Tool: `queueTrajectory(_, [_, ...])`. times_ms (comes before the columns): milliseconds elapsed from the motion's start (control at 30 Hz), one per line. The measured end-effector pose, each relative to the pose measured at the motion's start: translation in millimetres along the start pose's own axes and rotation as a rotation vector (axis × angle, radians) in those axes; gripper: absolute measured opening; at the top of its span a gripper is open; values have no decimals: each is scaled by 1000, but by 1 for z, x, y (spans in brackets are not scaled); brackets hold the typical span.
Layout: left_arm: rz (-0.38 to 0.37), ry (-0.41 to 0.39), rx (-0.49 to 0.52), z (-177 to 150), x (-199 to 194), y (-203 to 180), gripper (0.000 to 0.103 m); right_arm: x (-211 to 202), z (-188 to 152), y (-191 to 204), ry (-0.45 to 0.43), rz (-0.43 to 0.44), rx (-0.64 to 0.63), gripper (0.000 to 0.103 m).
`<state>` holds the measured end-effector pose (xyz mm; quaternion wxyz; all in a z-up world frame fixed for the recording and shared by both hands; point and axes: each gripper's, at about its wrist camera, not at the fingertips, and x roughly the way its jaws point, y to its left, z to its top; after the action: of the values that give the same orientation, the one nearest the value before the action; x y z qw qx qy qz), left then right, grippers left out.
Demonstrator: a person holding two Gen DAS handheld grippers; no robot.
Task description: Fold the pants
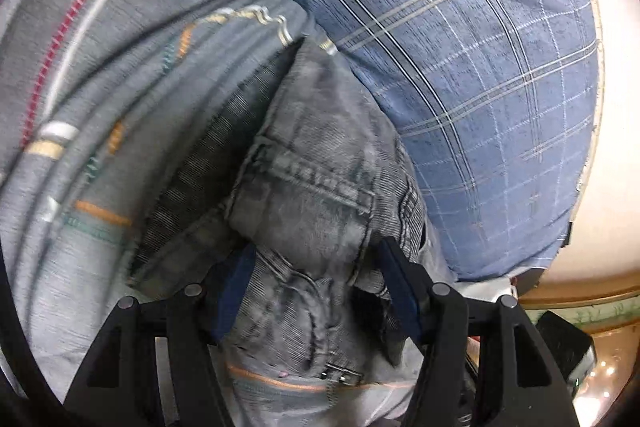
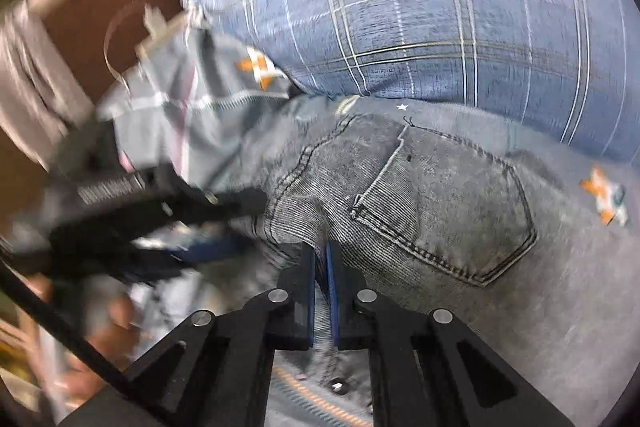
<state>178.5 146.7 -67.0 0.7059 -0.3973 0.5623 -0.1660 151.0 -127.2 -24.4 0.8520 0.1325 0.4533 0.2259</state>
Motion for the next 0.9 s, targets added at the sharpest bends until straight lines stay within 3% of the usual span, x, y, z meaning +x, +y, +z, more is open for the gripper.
queueTrajectory(100, [-11,4,-13,-3,6,0,61,2,-2,-16,27,82,82,5])
queueTrajectory(133, [-3,-1,-13,-3,8,1,56,4,-4,-17,38,87,82,5])
queueTrajectory(167, [12,-10,-15,-2,9,1,40,6,-6,-16,48,85,70,5])
queueTrajectory(267, [20,-52,-32,0,1,3,17,13,-12,-3,81,58,11,5])
queueTrajectory(400, [3,-106,50,-10,-34,-18,17,-1,-12,18,39,6,-72,5])
queueTrajectory(467, [61,-132,135,-19,-52,-32,20,-15,-12,29,6,-5,-109,5])
queueTrajectory(533, [204,-147,204,-20,-52,-37,32,-17,-20,38,16,-5,-137,5])
queueTrajectory(600, [374,-117,198,-15,-35,-28,36,2,-30,42,63,-48,-169,5])
queueTrajectory(633, [414,-102,170,-13,-28,-20,36,15,-35,40,92,-72,-169,5])
queueTrajectory(733, [399,-40,78,-6,-19,2,36,45,-49,24,167,-49,-88,7])
queueTrajectory(833, [403,-78,76,-6,-27,-2,36,38,-48,16,134,8,-10,15])
queueTrajectory(867, [424,-102,96,-6,-30,-7,36,32,-47,15,119,22,8,22])
queueTrajectory(900, [459,-131,123,-7,-33,-13,36,29,-46,15,112,21,14,36])
